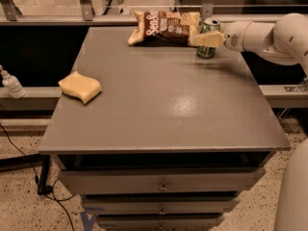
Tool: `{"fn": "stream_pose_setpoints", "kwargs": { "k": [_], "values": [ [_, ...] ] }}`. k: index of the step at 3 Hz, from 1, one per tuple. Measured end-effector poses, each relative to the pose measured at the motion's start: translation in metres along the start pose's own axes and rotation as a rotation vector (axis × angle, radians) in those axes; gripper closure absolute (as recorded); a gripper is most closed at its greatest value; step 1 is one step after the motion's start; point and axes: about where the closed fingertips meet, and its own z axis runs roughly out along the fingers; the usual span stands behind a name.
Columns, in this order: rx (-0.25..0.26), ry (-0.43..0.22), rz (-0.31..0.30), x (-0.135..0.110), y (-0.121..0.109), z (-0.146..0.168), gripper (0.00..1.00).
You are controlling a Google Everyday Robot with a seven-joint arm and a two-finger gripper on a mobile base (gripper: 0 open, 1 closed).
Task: Move green can near brown chip bag
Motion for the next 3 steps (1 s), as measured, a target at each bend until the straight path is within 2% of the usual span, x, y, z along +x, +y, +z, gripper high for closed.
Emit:
{"fn": "stream_pose_setpoints", "kwargs": {
  "k": [2, 3],
  "values": [
    [-0.017, -0.069, -0.023, -0.019, 0.031, -0.052, 0.00],
    [-0.040, -0.103, -0.089, -0.026, 0.069, -0.105, 0.00]
  ]
}}
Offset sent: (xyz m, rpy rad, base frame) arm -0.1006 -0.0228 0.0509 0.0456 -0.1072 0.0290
